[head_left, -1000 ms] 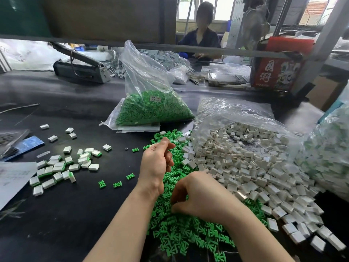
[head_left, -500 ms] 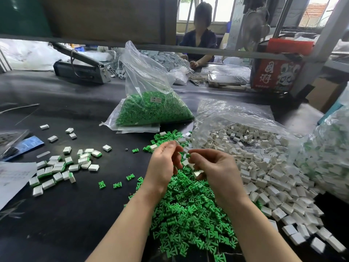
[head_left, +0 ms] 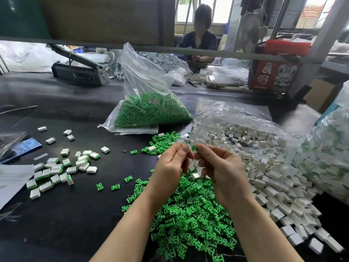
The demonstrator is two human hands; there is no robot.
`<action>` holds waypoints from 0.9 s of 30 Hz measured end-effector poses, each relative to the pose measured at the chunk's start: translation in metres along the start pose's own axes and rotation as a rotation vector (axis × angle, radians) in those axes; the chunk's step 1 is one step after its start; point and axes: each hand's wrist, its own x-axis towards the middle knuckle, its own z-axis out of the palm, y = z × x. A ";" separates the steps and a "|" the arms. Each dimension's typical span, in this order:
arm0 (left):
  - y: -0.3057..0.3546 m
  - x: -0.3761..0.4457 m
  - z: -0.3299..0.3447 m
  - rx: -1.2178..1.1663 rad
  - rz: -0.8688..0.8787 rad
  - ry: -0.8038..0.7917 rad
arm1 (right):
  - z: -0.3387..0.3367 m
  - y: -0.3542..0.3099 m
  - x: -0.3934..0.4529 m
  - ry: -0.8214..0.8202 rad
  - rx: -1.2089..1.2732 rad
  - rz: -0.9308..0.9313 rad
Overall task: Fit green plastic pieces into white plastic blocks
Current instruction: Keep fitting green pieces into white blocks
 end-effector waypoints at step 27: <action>0.000 -0.003 -0.002 0.191 0.090 -0.103 | -0.004 0.013 0.004 -0.099 -0.750 -0.301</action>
